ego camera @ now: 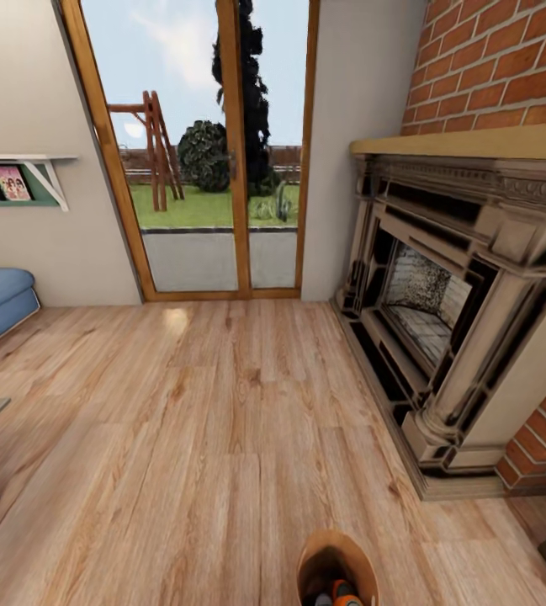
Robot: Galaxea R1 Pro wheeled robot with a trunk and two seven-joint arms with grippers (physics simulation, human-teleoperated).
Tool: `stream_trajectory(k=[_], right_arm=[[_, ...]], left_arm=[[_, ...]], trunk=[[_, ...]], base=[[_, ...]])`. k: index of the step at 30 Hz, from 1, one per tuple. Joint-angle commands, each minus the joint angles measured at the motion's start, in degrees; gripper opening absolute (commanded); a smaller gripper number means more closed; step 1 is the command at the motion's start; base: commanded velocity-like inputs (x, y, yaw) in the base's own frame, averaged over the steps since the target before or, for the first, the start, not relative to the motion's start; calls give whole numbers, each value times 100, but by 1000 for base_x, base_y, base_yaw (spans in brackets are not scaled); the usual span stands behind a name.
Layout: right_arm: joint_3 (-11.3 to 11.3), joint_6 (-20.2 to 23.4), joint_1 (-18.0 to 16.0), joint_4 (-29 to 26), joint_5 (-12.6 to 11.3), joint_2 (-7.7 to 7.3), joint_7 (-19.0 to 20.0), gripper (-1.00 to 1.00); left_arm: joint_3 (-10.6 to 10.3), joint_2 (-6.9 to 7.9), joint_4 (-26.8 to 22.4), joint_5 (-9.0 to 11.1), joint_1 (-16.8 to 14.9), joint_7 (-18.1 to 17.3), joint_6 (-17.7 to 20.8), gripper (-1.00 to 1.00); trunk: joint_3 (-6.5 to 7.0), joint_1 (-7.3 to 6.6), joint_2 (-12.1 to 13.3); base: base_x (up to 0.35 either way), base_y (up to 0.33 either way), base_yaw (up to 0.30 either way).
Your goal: Put the three can of soda from the living room inside the tash can in the kitchen.
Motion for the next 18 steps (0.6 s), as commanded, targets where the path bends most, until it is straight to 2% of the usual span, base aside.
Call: stream_trajectory(k=[1, 6, 9, 14, 18], right_arm=[[-39, -39, 2, 87, -16, -10, -9, 100], [-129, -176, 78, 353, -141, -37, -30, 100], [-143, -244, 150, 415, -231, -41, -35, 100], [-147, -287, 283, 475, -281, -11, -38, 100], [-150, -301, 391, 557, -289, -15, -38, 100]], left_arm=[[5, -1, 18, 4, 44, 33, -20, 100], [6, -15, 142, -13, 151, 250, -48, 100], [1, -22, 392, -32, 177, 671, -25, 100], [-4, -21, 699, -22, 248, 1020, -47, 100], [-9, -32, 761, -28, 289, 1103, -43, 100]], trunk=[[20, -23, 42], [110, -132, 242], [164, -198, 363], [253, -308, 563], [325, -396, 724]], base=[[0, 0, 0], [0, 0, 0], [0, 0, 0], [0, 0, 0], [0, 0, 0]])
